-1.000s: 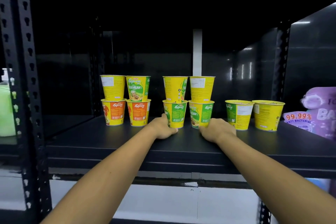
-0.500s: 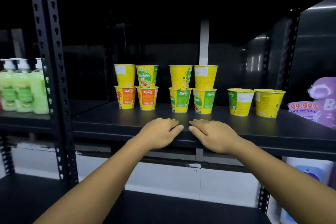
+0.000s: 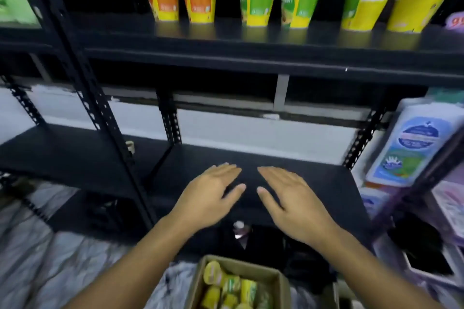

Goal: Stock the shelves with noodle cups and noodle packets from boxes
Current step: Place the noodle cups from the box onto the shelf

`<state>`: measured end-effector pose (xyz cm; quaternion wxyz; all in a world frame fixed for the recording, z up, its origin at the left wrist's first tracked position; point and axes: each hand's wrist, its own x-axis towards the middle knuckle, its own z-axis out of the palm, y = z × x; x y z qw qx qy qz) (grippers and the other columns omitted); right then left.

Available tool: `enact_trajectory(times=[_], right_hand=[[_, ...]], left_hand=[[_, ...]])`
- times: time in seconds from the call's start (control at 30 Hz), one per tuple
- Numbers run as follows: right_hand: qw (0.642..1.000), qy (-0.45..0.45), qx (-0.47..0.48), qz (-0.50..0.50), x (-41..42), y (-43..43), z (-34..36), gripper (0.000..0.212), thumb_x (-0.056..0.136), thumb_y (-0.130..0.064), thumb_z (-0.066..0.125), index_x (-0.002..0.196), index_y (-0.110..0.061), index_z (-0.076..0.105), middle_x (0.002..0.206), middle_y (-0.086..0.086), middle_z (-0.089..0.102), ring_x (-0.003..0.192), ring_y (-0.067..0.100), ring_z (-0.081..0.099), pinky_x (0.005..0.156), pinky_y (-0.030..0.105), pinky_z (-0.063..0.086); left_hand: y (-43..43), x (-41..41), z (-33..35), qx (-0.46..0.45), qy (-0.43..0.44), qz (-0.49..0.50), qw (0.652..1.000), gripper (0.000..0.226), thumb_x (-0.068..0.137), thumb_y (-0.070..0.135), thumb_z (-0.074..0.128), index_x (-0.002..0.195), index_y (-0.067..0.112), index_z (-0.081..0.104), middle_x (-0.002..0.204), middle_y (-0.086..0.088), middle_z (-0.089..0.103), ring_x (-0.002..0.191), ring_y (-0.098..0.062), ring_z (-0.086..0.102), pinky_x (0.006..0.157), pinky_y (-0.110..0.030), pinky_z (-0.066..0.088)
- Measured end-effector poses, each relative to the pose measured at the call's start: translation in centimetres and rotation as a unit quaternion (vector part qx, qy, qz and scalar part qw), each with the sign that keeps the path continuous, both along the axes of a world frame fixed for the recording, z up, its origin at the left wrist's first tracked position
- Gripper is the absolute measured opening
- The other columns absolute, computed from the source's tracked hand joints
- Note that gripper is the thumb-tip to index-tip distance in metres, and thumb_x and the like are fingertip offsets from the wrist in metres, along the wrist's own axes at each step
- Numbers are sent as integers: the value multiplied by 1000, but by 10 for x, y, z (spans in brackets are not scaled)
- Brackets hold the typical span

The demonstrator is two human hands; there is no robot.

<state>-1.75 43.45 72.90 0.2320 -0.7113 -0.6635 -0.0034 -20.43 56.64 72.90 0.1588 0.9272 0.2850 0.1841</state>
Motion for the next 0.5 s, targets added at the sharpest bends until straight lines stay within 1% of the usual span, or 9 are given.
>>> enact_trajectory(times=[0.07, 0.1, 0.17, 0.23, 0.27, 0.37, 0.4, 0.43, 0.5], right_hand=[[997, 38, -62, -13, -13, -15, -55, 50, 109, -43, 39, 152, -19, 48, 152, -4, 52, 142, 17, 44, 118, 30, 29], [994, 53, -97, -18, -20, -23, -82, 48, 108, -41, 39, 149, -18, 51, 148, -2, 56, 138, 18, 48, 115, 34, 34], [981, 76, -176, -29, -34, -40, -134, 52, 105, -47, 33, 145, -20, 54, 142, -1, 61, 134, 20, 53, 111, 40, 41], [962, 80, -257, -37, -49, -55, -177, 64, 99, -57, 21, 139, -25, 58, 138, -2, 64, 131, 21, 55, 108, 41, 43], [955, 77, -284, -45, -55, -62, -190, 68, 96, -60, 16, 135, -26, 60, 134, -1, 66, 128, 23, 57, 106, 41, 43], [923, 93, -369, -57, -72, -72, -227, 77, 91, -63, 7, 136, -25, 56, 135, 4, 63, 127, 28, 56, 99, 38, 41], [912, 97, -394, -66, -76, -73, -239, 75, 92, -63, 7, 138, -27, 54, 136, 2, 62, 127, 27, 55, 98, 37, 41], [902, 103, -411, -79, -80, -73, -252, 66, 96, -61, 13, 141, -31, 52, 137, 1, 61, 126, 26, 56, 97, 37, 42], [881, 125, -446, -99, -85, -68, -280, 52, 103, -55, 28, 148, -36, 45, 139, 4, 60, 124, 30, 59, 98, 40, 46]], left_hand=[[-13, -12, -47, -51, 33, 6, 998, 54, 105, 48, 49, 153, 23, 48, 160, 6, 43, 150, -7, 32, 122, -20, 19], [-21, -18, -70, -83, 52, 8, 995, 53, 105, 47, 50, 153, 23, 49, 159, 7, 44, 148, -8, 35, 118, -18, 22], [-32, -31, -112, -139, 95, 13, 986, 52, 104, 49, 51, 151, 24, 51, 157, 6, 47, 144, -11, 42, 111, -19, 31], [-41, -44, -156, -185, 151, 17, 971, 54, 102, 54, 48, 147, 26, 54, 154, 4, 52, 140, -15, 48, 108, -28, 43], [-45, -51, -174, -201, 175, 18, 964, 53, 101, 55, 47, 144, 27, 57, 148, 4, 57, 135, -18, 54, 103, -33, 49], [-52, -66, -222, -258, 231, 24, 938, 49, 99, 55, 45, 133, 25, 62, 132, 3, 64, 117, -26, 63, 88, -38, 53], [-53, -69, -235, -272, 241, 23, 931, 52, 97, 56, 43, 131, 23, 64, 129, 2, 64, 115, -28, 63, 86, -38, 52], [-52, -71, -249, -287, 252, 20, 924, 55, 97, 56, 41, 134, 21, 63, 130, -1, 63, 117, -29, 62, 87, -38, 51], [-47, -75, -279, -311, 277, 14, 909, 57, 103, 50, 45, 150, 18, 52, 146, -6, 55, 128, -31, 56, 96, -37, 49]])
